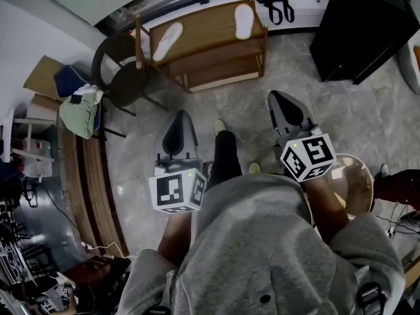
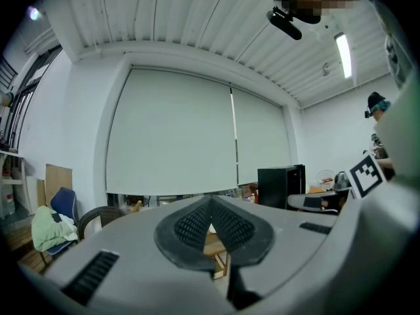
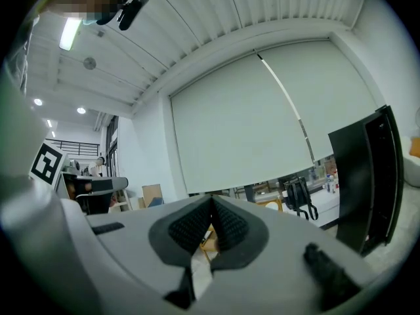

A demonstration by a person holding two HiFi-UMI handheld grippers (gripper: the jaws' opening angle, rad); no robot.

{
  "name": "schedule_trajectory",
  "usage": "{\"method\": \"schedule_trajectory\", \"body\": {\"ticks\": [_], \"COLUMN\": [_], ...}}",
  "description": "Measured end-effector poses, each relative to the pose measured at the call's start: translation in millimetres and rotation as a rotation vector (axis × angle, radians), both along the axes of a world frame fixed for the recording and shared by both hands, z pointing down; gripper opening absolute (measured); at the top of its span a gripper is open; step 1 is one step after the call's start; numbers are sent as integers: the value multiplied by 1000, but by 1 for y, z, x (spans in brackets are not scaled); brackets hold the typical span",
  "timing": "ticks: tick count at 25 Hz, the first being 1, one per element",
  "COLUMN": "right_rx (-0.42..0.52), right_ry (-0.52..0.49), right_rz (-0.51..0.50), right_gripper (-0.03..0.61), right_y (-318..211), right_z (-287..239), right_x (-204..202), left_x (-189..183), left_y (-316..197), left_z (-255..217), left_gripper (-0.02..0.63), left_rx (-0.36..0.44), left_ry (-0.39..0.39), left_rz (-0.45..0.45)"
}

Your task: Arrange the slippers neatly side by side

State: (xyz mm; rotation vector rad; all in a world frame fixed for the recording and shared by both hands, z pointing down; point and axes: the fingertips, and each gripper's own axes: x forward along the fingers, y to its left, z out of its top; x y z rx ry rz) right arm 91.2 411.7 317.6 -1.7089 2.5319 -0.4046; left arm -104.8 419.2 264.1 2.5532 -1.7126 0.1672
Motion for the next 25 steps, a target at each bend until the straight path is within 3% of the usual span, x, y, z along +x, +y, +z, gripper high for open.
{"method": "schedule_trajectory", "body": {"ticks": [10, 25], "right_rx": [-35, -103], "right_ry": [11, 26], "right_rz": [11, -11], "right_gripper": [25, 25], "right_y": [-51, -179], "right_z": [15, 23], "right_x": [6, -21], "left_x": [8, -20], "left_y": [-59, -186], "left_z": [17, 34], "left_gripper": [13, 12], "left_rx": [-32, -106], "left_ry": [22, 54], "left_rz": [22, 17]}}
